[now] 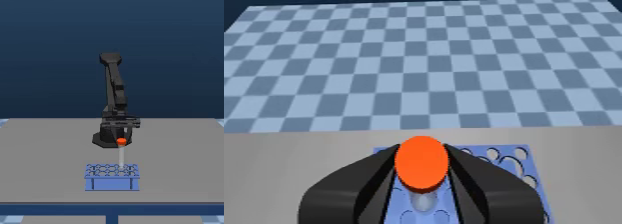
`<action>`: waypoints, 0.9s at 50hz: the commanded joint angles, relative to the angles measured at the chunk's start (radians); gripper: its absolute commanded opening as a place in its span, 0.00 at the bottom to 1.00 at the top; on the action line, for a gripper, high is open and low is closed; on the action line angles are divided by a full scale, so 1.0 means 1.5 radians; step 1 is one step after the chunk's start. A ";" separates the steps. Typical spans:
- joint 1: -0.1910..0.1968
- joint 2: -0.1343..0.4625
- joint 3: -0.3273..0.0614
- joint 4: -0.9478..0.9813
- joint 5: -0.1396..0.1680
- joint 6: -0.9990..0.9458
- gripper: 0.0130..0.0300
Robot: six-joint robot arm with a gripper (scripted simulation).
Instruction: Pick up the centrifuge tube on the rack
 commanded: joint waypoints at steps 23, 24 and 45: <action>0.000 -0.022 -0.026 0.300 -0.011 -0.319 0.00; 0.000 -0.022 -0.026 0.300 -0.011 -0.319 0.00; 0.000 -0.038 -0.048 0.475 -0.032 -0.497 0.00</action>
